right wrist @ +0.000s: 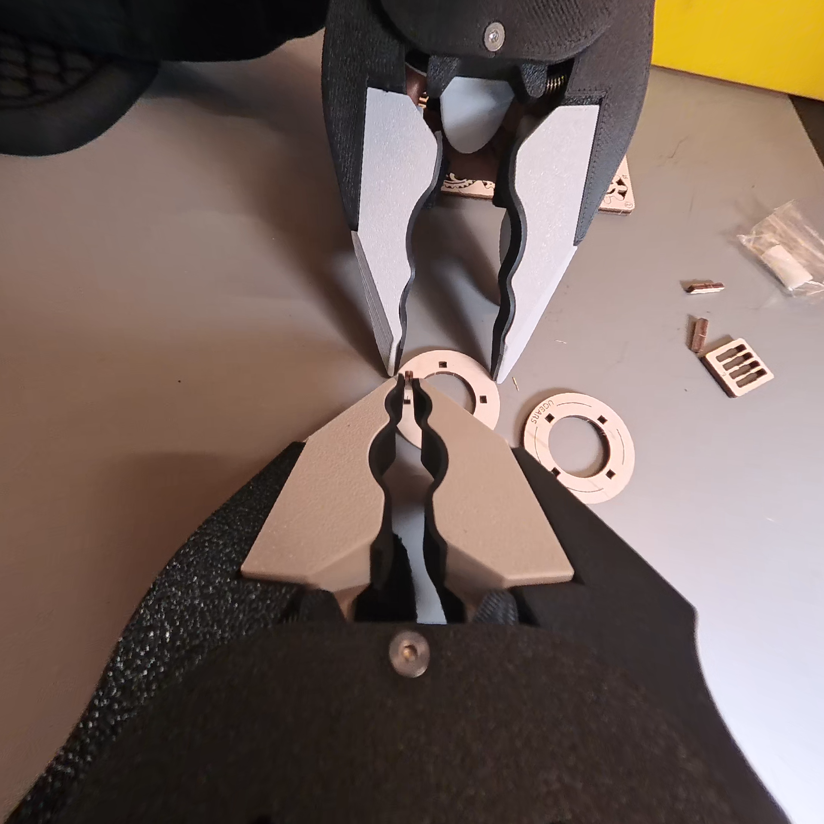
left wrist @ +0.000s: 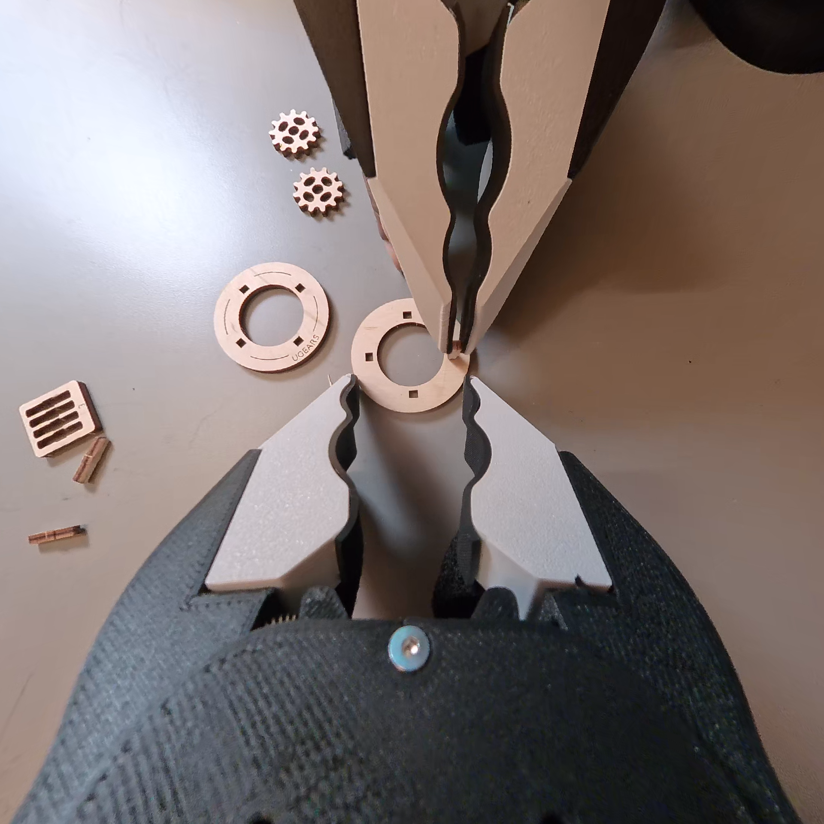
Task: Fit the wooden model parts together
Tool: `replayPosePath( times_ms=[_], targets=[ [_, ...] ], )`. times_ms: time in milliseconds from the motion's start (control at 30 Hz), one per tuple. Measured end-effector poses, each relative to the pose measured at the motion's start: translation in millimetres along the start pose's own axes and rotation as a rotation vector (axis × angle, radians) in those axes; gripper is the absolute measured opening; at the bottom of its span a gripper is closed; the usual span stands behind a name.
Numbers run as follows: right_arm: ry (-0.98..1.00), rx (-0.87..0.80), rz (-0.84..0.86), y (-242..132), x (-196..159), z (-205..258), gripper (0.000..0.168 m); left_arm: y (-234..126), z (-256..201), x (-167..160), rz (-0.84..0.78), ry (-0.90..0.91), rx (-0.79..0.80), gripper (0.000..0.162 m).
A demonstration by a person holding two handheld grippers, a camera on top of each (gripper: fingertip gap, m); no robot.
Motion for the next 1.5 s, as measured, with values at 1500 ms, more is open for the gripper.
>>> replayPosePath(
  times_ms=[1500],
  targets=[
    [-0.024, 0.019, 0.243, -3.4, 7.8, -2.7, 0.001, 0.9, -2.7, 4.3, -0.001, 0.008, 0.004, 0.051]
  ],
)
Point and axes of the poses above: each gripper's, where its closed fingertips meet, y out along the fingers, x out of its top, z = x × y across the jaws, the point moved 6 cm from there along -y, back along the fingers, and after that the axes turned 3 degrees about -z, right-handed, at the moved point
